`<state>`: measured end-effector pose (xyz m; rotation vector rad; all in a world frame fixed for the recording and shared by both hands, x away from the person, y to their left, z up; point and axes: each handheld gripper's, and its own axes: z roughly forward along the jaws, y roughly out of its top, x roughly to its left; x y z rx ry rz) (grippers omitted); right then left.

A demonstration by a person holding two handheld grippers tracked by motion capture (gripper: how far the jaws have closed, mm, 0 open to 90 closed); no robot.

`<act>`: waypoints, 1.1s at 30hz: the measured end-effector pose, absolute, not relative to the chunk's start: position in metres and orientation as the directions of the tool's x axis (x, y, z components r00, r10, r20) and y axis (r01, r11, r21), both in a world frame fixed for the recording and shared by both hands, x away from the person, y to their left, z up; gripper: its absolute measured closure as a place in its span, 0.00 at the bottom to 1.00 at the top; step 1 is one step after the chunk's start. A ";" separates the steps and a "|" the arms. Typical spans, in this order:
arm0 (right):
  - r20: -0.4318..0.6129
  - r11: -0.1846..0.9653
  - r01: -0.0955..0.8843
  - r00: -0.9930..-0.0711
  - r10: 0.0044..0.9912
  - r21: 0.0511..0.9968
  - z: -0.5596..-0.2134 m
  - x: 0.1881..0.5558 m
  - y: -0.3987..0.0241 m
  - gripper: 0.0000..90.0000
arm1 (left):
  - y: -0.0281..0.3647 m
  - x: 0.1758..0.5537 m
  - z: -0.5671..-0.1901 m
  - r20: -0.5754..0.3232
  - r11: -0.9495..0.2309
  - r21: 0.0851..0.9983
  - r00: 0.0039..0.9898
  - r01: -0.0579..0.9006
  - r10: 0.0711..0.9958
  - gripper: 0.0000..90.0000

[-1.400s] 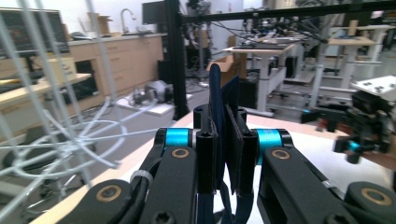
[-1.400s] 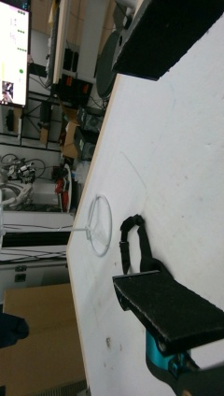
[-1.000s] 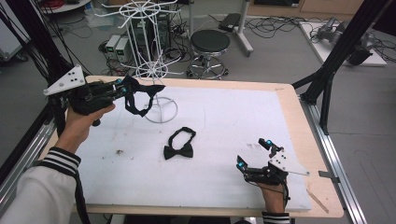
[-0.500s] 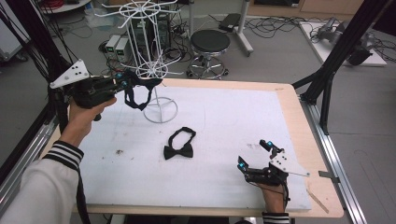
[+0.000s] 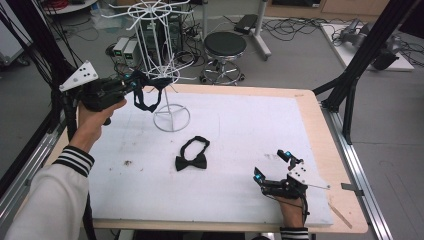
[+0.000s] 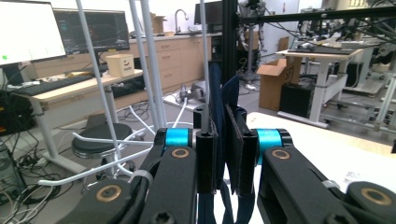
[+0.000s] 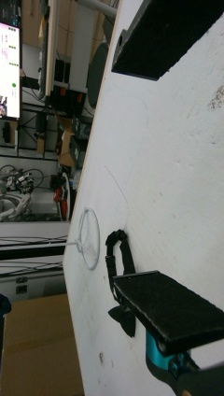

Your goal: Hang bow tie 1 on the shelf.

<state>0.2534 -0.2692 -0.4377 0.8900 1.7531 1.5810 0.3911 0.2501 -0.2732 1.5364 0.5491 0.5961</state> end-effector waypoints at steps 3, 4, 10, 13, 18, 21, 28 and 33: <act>-0.004 0.064 0.081 -0.589 0.808 0.995 -0.438 0.254 -0.268 0.01 | 0.249 0.394 -0.271 0.050 -0.060 0.998 0.741 -0.013 0.670 0.92; -0.002 0.063 0.084 -0.589 0.808 0.994 -0.439 0.254 -0.268 0.01 | 0.249 0.394 -0.270 0.052 -0.064 0.998 0.741 -0.011 0.670 0.92; -0.007 0.063 0.077 -0.581 0.814 0.995 -0.440 0.254 -0.269 0.01 | 0.245 0.398 -0.270 0.052 -0.069 0.998 0.741 -0.008 0.670 0.92; 0.000 0.057 0.081 -0.580 0.814 0.995 -0.441 0.254 -0.269 0.01 | 0.243 0.400 -0.271 0.051 -0.072 0.997 0.739 -0.004 0.672 0.92; 0.001 0.058 0.082 -0.583 0.813 0.995 -0.441 0.255 -0.269 0.01 | 0.241 0.404 -0.273 0.046 -0.074 0.997 0.730 0.005 0.682 0.92; 0.003 0.058 0.086 -0.581 0.814 0.995 -0.443 0.255 -0.270 0.01 | 0.240 0.405 -0.274 0.042 -0.074 0.997 0.723 0.013 0.690 0.91; 0.008 0.058 0.095 -0.579 0.816 0.994 -0.444 0.255 -0.269 0.01 | 0.236 0.407 -0.276 0.040 -0.080 0.997 0.713 0.023 0.700 0.91; 0.014 0.053 0.098 -0.579 0.815 0.994 -0.446 0.256 -0.269 0.01 | 0.235 0.407 -0.278 0.034 -0.080 0.996 0.706 0.032 0.708 0.91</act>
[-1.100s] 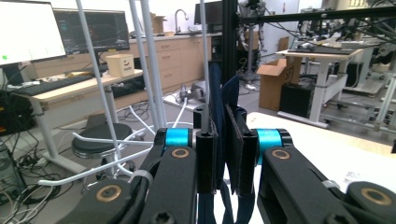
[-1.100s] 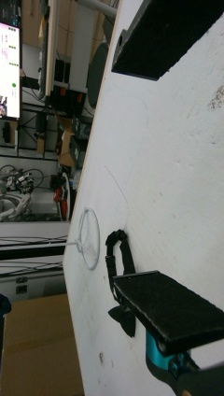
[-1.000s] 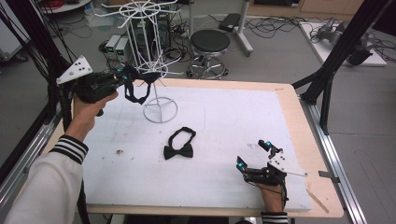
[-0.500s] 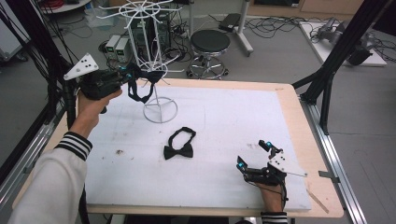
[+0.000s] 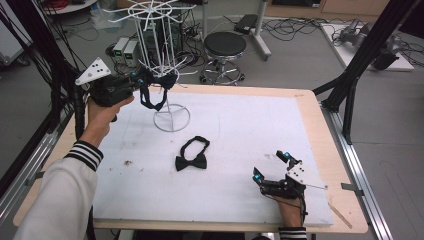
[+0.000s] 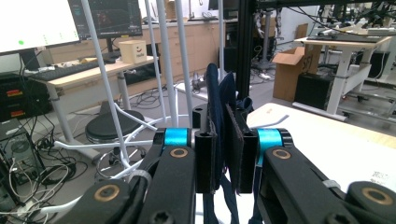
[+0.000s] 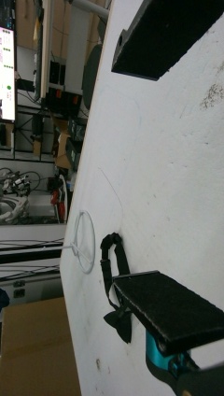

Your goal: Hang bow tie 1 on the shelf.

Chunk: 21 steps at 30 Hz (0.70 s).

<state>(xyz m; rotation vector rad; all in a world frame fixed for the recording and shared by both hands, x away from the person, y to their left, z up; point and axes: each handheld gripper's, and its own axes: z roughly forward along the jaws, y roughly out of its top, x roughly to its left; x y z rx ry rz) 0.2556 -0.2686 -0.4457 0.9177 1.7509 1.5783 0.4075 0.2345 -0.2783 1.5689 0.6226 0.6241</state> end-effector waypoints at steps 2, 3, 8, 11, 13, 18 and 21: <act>0.015 0.050 0.097 -0.577 0.817 0.994 -0.447 0.256 -0.269 0.01 | 0.234 0.407 -0.280 0.033 -0.081 0.996 0.707 0.034 0.707 0.91; 0.014 0.050 0.094 -0.576 0.818 0.994 -0.448 0.256 -0.269 0.01 | 0.233 0.407 -0.280 0.029 -0.076 0.996 0.708 0.036 0.705 0.91; 0.022 0.043 0.099 -0.569 0.822 0.994 -0.451 0.256 -0.269 0.01 | 0.233 0.407 -0.283 0.026 -0.075 0.997 0.709 0.037 0.705 0.91; 0.022 0.039 0.096 -0.570 0.822 0.995 -0.451 0.256 -0.268 0.01 | 0.234 0.406 -0.284 0.025 -0.075 0.996 0.709 0.039 0.705 0.91; 0.019 0.038 0.090 -0.564 0.826 0.995 -0.452 0.256 -0.268 0.01 | 0.234 0.405 -0.284 0.025 -0.075 0.996 0.709 0.039 0.705 0.91; 0.018 0.038 0.087 -0.566 0.824 0.995 -0.452 0.255 -0.269 0.01 | 0.234 0.404 -0.283 0.030 -0.083 0.996 0.709 0.040 0.705 0.89; 0.017 0.038 0.085 -0.566 0.824 0.996 -0.452 0.256 -0.269 0.01 | 0.235 0.402 -0.283 0.027 -0.085 0.995 0.712 0.046 0.702 0.86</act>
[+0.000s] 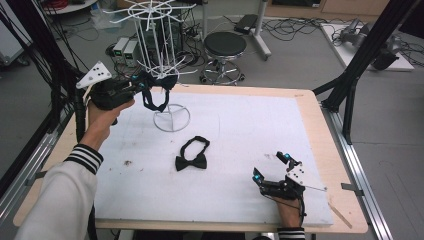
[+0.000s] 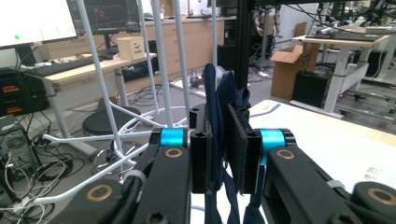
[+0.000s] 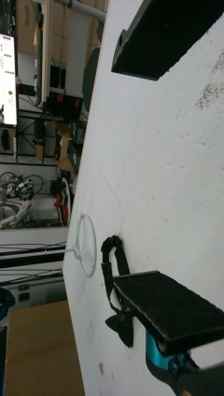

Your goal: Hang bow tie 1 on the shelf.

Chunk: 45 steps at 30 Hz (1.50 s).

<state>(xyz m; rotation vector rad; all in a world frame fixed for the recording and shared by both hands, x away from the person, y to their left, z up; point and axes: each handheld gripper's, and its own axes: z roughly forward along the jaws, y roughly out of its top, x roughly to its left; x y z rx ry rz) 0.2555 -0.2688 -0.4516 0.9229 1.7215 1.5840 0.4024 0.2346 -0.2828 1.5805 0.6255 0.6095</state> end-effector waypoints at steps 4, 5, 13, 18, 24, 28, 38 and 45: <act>0.013 0.040 0.081 -0.565 0.825 0.996 -0.452 0.256 -0.269 0.01 | 0.236 0.401 -0.282 0.021 -0.087 0.995 0.704 0.058 0.710 0.70; 0.012 0.041 0.080 -0.565 0.825 0.996 -0.452 0.256 -0.269 0.01 | 0.236 0.401 -0.282 0.019 -0.083 0.995 0.704 0.057 0.710 0.65; 0.016 0.042 0.091 -0.562 0.827 0.995 -0.452 0.255 -0.268 0.01 | 0.238 0.395 -0.277 -0.009 -0.043 0.998 0.726 0.053 0.688 0.12; 0.014 0.038 0.082 -0.558 0.829 0.996 -0.452 0.255 -0.268 0.01 | 0.240 0.388 -0.275 -0.006 -0.045 0.998 0.728 0.051 0.686 0.02; 0.017 0.029 0.077 -0.545 0.838 0.997 -0.453 0.253 -0.268 0.01 | 0.241 0.379 -0.271 0.002 -0.048 0.998 0.738 0.042 0.675 0.02; 0.021 0.018 0.067 -0.531 0.847 0.998 -0.453 0.252 -0.269 0.01 | 0.242 0.372 -0.274 0.014 -0.059 0.998 0.743 0.034 0.669 0.02; 0.017 0.016 0.058 -0.517 0.856 0.998 -0.453 0.252 -0.268 0.01 | 0.249 0.353 -0.289 0.017 -0.056 0.998 0.716 0.031 0.698 0.02; 0.015 0.015 0.055 -0.510 0.860 0.998 -0.454 0.251 -0.268 0.01 | 0.261 0.338 -0.308 0.019 -0.062 0.997 0.711 0.034 0.703 0.02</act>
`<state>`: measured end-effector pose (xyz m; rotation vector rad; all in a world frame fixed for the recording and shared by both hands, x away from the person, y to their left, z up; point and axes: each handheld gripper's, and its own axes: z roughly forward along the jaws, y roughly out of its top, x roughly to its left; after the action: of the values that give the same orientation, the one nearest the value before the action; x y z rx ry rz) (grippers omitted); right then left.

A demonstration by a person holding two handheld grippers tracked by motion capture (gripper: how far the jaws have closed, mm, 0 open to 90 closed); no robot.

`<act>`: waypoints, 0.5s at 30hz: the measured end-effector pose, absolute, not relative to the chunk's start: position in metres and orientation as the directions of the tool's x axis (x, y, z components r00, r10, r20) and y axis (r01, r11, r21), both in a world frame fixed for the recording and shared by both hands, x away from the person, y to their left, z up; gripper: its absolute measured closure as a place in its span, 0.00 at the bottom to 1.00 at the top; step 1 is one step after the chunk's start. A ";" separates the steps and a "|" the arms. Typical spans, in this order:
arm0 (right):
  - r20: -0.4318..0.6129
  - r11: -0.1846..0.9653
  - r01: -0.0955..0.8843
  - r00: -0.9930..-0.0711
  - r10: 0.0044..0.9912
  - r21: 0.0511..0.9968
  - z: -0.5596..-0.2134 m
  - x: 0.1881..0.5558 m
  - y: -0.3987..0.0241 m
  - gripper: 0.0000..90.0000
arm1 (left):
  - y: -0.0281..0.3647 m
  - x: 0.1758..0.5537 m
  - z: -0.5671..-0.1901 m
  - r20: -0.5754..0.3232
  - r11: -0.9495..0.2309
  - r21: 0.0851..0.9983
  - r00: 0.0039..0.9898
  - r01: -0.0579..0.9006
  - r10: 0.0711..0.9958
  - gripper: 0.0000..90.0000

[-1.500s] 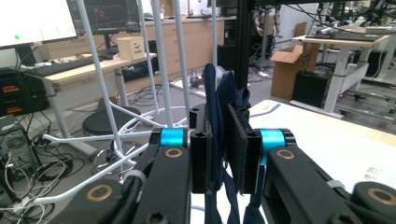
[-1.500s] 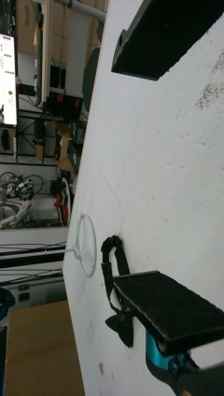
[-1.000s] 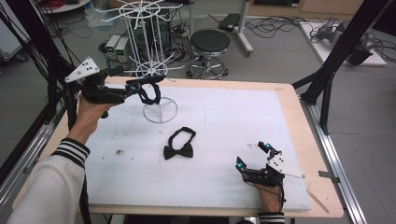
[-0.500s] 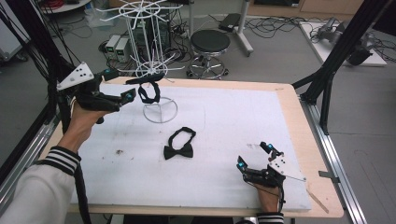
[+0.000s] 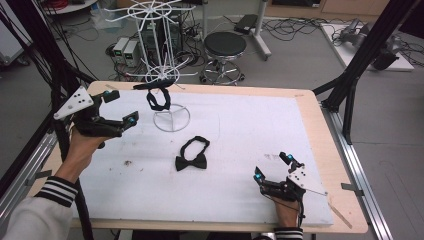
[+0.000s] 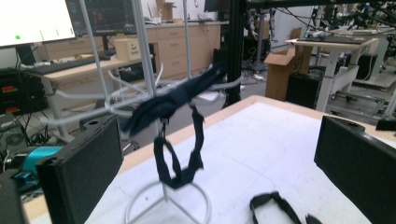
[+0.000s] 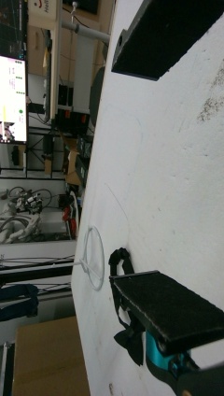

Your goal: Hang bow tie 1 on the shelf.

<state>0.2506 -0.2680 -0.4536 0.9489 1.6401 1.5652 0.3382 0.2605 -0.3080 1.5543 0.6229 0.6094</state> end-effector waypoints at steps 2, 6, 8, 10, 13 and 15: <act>0.006 0.022 0.049 -0.509 0.861 0.999 -0.454 0.251 -0.268 0.01 | 0.264 0.334 -0.314 0.014 -0.054 0.998 0.703 0.034 0.711 0.02; 0.005 0.019 0.042 -0.506 0.862 0.999 -0.454 0.250 -0.268 0.01 | 0.269 0.326 -0.325 0.004 -0.055 0.997 0.700 0.050 0.714 0.02; 0.011 0.014 0.045 -0.505 0.863 0.999 -0.454 0.250 -0.268 0.01 | 0.271 0.322 -0.330 0.004 -0.054 0.997 0.699 0.049 0.715 0.02; 0.005 0.018 0.041 -0.504 0.863 0.999 -0.454 0.249 -0.268 0.01 | 0.272 0.317 -0.335 0.005 -0.054 0.997 0.698 0.048 0.716 0.02; 0.005 0.017 0.039 -0.506 0.863 0.999 -0.454 0.249 -0.268 0.01 | 0.274 0.312 -0.342 0.004 -0.053 0.997 0.698 0.049 0.716 0.02; 0.008 0.015 0.042 -0.506 0.863 0.999 -0.454 0.249 -0.268 0.01 | 0.276 0.309 -0.345 0.002 -0.048 0.998 0.695 0.046 0.719 0.02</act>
<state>0.2488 -0.2681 -0.4540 0.9409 1.6272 1.5644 0.3088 0.2761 -0.3452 1.5411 0.6519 0.6130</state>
